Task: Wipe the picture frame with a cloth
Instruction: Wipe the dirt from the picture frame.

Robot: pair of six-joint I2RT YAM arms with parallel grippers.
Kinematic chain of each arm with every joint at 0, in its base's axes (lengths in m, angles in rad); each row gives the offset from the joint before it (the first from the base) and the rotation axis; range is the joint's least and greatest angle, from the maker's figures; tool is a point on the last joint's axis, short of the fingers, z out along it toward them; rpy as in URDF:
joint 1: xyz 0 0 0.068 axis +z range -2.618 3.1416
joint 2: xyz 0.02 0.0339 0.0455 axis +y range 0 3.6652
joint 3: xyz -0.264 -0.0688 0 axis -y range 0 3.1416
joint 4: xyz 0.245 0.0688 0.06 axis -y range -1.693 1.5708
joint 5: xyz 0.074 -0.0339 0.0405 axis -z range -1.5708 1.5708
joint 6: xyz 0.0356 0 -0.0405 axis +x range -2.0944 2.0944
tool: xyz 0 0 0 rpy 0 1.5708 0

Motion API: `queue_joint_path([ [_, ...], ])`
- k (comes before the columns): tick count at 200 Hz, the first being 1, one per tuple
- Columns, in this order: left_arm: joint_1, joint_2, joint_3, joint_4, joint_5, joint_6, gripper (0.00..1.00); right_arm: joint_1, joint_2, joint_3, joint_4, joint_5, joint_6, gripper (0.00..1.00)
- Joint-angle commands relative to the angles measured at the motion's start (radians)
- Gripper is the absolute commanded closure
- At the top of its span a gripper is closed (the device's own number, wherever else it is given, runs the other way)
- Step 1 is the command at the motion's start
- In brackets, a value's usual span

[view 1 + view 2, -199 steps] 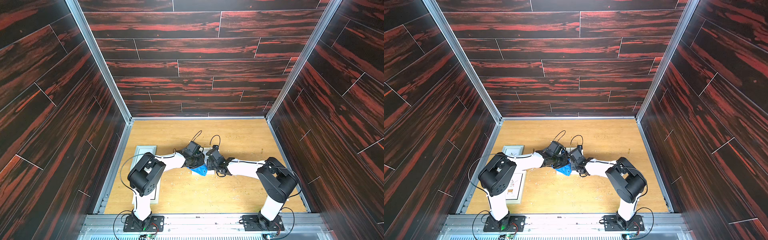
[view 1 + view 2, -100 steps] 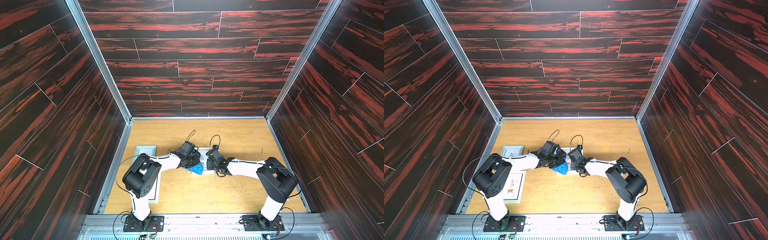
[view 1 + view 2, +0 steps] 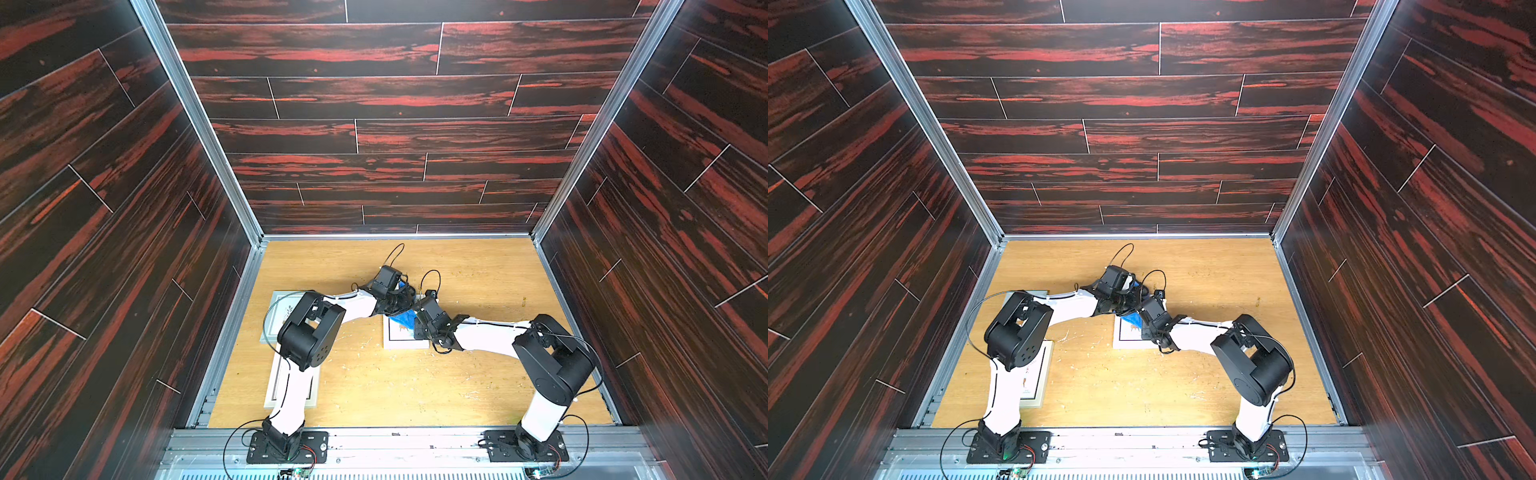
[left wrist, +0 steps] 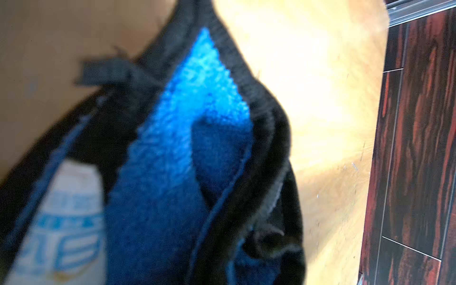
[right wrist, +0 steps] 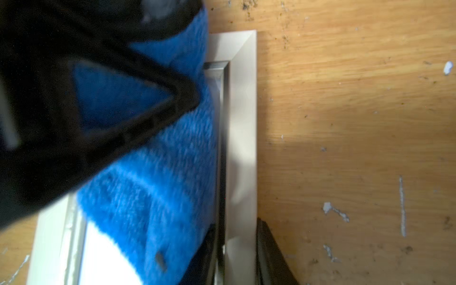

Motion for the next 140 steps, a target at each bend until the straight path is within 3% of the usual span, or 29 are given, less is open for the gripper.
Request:
queue_joint_path([
  [1, 0.013, 0.027, 0.029, -0.037, -0.033, 0.068, 0.97, -0.006, -0.002, -0.007, -0.048, 0.019, -0.004, 1.0],
  [46, 0.083, -0.05, -0.037, -0.152, -0.163, 0.15, 0.97, -0.006, -0.007, -0.018, -0.051, 0.03, -0.006, 1.0],
  [105, -0.023, 0.031, 0.111, -0.191, -0.115, 0.124, 0.97, -0.005, 0.003, -0.003, -0.053, 0.024, -0.005, 1.0],
  [140, 0.047, -0.027, 0.008, -0.209, -0.146, 0.155, 0.97, -0.005, -0.007, -0.017, -0.055, 0.035, -0.003, 1.0],
])
